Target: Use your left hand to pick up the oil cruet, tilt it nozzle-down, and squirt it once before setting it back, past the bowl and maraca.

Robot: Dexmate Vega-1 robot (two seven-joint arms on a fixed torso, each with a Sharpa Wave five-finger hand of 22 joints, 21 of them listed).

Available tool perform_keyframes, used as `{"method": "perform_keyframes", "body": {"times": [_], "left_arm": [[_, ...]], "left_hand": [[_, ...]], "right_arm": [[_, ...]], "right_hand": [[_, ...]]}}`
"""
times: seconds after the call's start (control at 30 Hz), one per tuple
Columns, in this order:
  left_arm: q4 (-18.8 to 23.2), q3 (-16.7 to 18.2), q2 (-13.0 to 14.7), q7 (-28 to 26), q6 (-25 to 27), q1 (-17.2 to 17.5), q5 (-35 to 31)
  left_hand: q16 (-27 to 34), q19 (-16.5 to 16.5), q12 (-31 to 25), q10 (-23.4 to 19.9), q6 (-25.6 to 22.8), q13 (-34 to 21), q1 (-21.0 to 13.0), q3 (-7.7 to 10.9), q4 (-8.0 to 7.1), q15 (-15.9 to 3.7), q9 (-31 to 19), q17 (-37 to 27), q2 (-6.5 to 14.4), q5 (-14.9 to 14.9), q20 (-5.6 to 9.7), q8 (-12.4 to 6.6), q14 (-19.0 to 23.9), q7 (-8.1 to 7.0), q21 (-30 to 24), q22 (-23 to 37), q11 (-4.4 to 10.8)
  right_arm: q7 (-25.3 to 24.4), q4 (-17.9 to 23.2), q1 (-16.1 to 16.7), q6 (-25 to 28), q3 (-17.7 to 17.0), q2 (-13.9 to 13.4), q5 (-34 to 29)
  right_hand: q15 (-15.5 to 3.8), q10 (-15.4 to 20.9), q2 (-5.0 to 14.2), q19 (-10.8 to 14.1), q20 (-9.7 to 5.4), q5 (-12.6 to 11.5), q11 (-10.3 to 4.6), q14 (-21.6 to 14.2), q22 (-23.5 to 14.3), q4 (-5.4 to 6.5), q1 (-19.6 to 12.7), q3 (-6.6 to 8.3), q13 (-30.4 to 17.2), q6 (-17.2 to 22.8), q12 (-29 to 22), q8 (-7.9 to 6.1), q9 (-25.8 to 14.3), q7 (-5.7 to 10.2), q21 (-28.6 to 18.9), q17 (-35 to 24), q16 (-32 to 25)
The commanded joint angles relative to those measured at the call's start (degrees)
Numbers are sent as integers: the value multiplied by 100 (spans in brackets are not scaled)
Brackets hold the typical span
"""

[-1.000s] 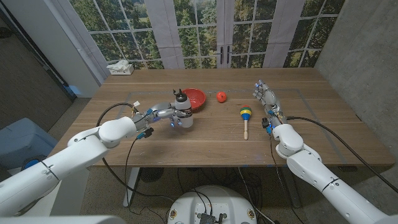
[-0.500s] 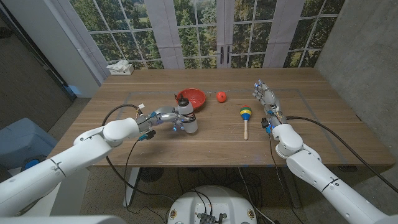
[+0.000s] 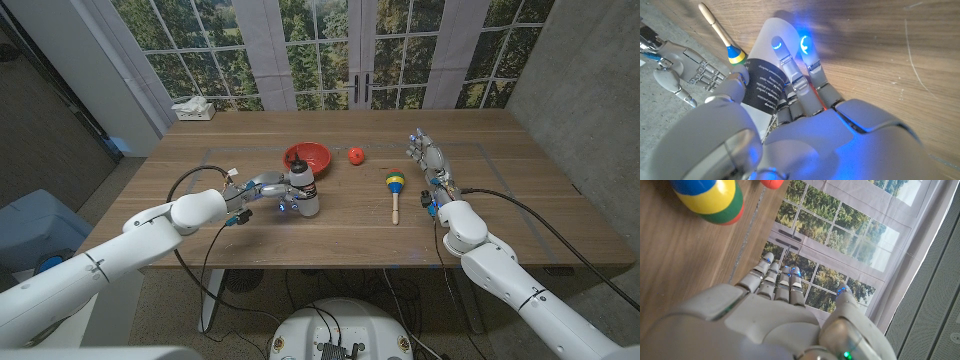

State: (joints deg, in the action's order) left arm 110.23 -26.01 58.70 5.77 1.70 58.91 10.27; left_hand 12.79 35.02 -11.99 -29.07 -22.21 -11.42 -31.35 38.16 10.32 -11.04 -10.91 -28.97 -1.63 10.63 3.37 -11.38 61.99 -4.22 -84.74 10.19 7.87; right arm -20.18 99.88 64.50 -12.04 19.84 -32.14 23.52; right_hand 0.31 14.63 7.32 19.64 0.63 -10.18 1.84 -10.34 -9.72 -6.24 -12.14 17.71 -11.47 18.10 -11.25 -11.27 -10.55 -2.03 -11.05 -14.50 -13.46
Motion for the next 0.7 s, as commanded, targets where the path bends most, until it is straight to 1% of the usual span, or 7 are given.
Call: {"method": "perform_keyframes", "body": {"times": [0.03,0.07,0.1,0.17,0.3,0.53,0.7], "left_arm": [[247,38,131,-331,152,150,-412],[283,58,152,-356,176,179,-422],[316,83,178,-381,187,212,-429],[382,135,222,-447,210,281,-451],[481,261,279,-619,224,438,-459],[565,431,270,-949,160,702,-497],[578,531,262,-1099,46,848,-527]], "left_hand": [[-117,-162,32,32,124,7,-60,-31,46,-225,0,120,-332,18,756,43,-157,-41,147,-12,58],[-125,-195,48,72,138,7,-72,-31,35,-231,2,138,-355,20,737,44,-167,-46,178,-17,50],[-164,-339,72,156,183,5,-106,-66,18,-225,5,206,-501,19,688,42,-268,-51,303,-32,64],[-215,-774,84,281,311,-6,-133,-141,-51,-199,11,338,-655,23,485,48,-605,-96,625,-44,23],[-271,-1482,132,646,694,-13,-44,-495,-86,-109,23,498,-850,23,147,88,-1394,-231,1136,-44,-27],[-281,-2349,163,1369,1288,-9,123,-994,-110,149,30,718,-837,66,-219,107,-2561,-336,1802,-46,-183],[-309,-2814,162,1747,1580,-9,114,-1186,-98,313,34,886,-832,93,-381,103,-3251,-372,2161,-45,-211]], "right_arm": [[13,83,71,-64,-24,-36,-45],[30,83,76,-75,-25,-44,-45],[6,98,85,-63,-29,-40,-52],[23,101,102,-80,-39,-38,-29],[31,120,123,-78,-43,-59,-47],[18,174,168,-97,-64,-79,-79],[23,198,188,-102,-77,-89,-84]], "right_hand": [[31,-16,6,-19,23,21,-7,-10,-19,39,45,1,-6,8,-16,20,-5,10,-8,-32,-1],[31,-12,5,-20,23,21,-4,-11,-19,41,50,-1,-6,7,-17,21,-5,7,-8,-32,-2],[30,-6,3,-20,24,21,-3,-9,-19,42,52,-2,-6,8,-20,20,-5,10,-8,-33,-1],[31,-3,-6,-17,25,22,-5,-13,-19,49,71,-10,-6,9,-21,20,-5,-58,-10,-33,-3],[37,-4,-12,-17,25,21,-11,-15,-18,51,82,-15,-6,-12,-20,28,-5,-114,-10,-33,-4],[36,-9,-16,-16,22,19,-23,-15,-18,51,89,-17,-6,-19,-18,28,-4,-104,-11,-32,-3],[31,-10,-18,-15,21,18,-16,-17,-18,48,91,-18,-5,-18,-17,27,-4,-99,-11,-30,-3]]}}
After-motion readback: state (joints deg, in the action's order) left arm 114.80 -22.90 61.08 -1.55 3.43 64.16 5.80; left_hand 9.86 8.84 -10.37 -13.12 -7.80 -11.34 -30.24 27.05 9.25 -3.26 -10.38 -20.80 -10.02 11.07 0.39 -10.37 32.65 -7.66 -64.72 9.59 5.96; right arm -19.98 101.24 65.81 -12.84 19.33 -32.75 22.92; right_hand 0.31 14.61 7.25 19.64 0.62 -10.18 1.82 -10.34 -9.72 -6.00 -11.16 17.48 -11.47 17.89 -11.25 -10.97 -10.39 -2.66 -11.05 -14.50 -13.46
